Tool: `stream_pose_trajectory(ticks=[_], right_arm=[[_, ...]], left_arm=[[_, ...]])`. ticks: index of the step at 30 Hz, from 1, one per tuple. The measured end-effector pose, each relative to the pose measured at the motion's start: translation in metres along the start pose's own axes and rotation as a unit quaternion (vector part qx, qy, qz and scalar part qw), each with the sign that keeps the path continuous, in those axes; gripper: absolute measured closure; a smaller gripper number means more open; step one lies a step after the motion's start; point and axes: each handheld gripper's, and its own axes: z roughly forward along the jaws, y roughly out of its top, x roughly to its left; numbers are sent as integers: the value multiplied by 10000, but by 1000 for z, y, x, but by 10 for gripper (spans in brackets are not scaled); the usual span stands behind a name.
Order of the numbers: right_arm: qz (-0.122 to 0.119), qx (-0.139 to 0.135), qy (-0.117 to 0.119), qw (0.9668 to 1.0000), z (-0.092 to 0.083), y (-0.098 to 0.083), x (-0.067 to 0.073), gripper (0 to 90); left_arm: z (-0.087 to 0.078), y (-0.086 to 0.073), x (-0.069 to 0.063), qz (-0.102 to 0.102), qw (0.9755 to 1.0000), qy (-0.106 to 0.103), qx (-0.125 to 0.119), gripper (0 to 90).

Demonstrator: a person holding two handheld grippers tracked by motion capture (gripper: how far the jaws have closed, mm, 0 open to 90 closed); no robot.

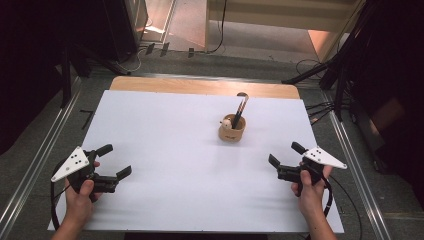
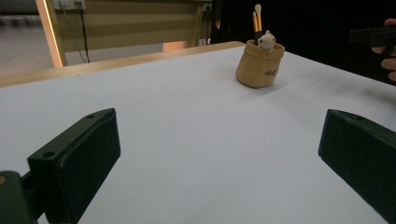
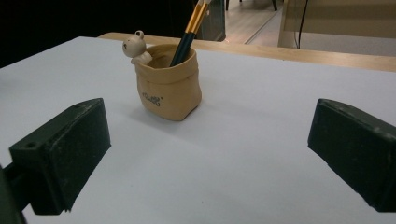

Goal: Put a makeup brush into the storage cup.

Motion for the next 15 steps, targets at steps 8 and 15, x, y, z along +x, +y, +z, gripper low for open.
stream_pose_trajectory(ticks=[8, 15], right_arm=[[50, 33, -67, 10000, -12, -11, -7, 0], [93, 22, -130, 9999, -23, -18, -10, 0]], left_arm=[[0, 0, -1, 15, 10000, -7, 8, 0], [0, 0, 0, 23, 10000, -16, 18, 0]])
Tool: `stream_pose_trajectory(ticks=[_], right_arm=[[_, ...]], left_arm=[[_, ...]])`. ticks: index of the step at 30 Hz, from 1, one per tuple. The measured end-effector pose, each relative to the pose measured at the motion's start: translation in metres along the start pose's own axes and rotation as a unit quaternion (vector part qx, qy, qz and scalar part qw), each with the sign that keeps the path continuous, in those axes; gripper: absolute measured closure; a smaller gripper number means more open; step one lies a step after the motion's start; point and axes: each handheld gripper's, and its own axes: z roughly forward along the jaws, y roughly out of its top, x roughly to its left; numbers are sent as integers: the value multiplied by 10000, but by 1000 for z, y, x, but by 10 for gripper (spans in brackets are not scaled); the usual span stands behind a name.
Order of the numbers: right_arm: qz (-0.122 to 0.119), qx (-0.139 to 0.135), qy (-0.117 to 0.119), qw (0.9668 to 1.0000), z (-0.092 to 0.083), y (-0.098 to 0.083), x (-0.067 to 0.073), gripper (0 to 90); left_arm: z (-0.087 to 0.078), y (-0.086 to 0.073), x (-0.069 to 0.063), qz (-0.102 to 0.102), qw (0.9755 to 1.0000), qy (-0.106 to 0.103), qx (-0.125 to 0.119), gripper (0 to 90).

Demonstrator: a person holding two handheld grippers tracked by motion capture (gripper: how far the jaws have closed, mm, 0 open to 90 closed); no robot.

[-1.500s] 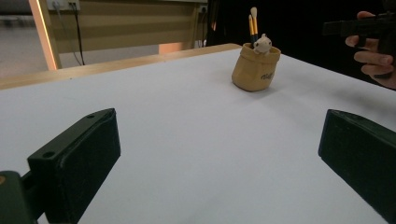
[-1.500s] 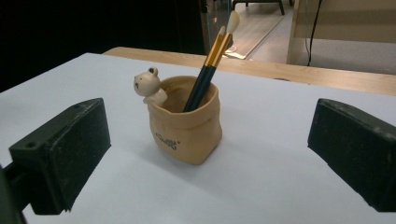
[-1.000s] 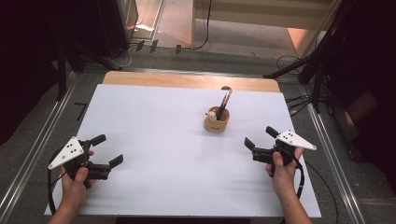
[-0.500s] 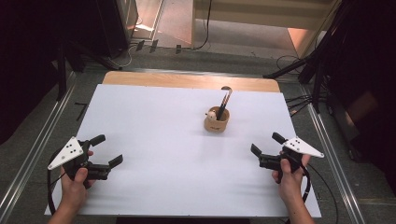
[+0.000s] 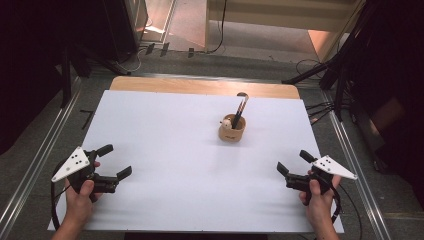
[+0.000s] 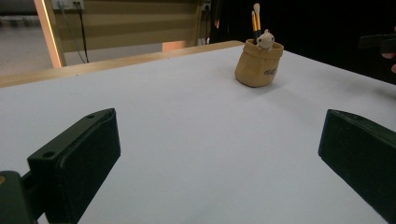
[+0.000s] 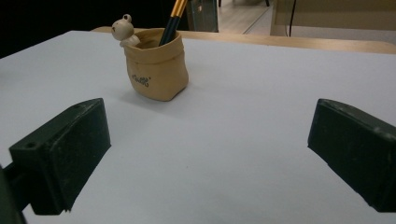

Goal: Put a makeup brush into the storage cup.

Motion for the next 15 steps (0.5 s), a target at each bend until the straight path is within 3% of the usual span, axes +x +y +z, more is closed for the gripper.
stream_pose_trajectory(ticks=[11, 15], right_arm=[[-40, -26, -34, 10000, -4, -2, 2, 0], [-4, -49, -157, 9999, -5, -1, 1, 0]], left_arm=[[3, -1, -1, 35, 10000, -35, 41, 0], [4, 0, -1, 40, 10000, -54, 27, 0]])
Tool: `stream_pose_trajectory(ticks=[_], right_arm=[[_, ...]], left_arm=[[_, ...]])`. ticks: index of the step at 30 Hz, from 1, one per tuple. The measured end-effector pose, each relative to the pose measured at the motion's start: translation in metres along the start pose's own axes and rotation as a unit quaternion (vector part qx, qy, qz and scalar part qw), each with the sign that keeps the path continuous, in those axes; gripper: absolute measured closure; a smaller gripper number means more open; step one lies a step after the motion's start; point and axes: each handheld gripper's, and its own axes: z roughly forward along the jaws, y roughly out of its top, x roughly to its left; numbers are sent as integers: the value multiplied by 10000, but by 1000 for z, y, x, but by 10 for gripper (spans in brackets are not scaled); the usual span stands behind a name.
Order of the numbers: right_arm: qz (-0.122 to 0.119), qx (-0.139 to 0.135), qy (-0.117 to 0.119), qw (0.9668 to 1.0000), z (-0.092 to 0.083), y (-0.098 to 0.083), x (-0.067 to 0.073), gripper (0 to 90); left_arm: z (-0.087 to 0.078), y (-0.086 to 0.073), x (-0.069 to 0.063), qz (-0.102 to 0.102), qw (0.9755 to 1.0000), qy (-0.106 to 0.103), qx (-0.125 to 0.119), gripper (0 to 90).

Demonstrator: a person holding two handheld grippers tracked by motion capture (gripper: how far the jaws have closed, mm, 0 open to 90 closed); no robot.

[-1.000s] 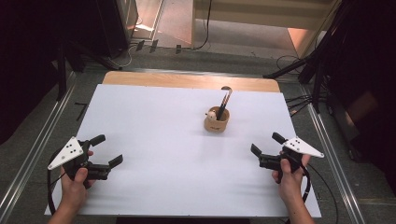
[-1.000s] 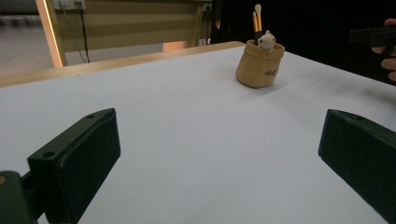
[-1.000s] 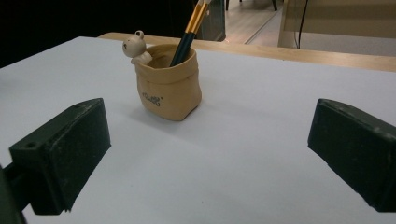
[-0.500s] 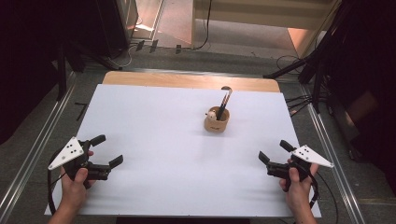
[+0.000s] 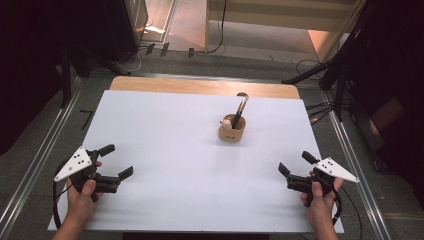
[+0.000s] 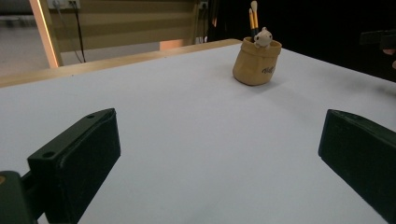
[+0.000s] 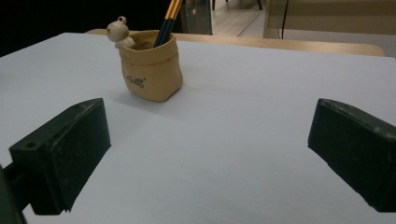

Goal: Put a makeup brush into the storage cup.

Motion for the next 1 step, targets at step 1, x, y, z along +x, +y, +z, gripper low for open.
stream_pose_trajectory(ticks=[1], right_arm=[[10, 1, 1, 10000, 0, 0, 0, 0]], left_arm=[[1, 0, 0, -11, 10000, -3, -5, 0]])
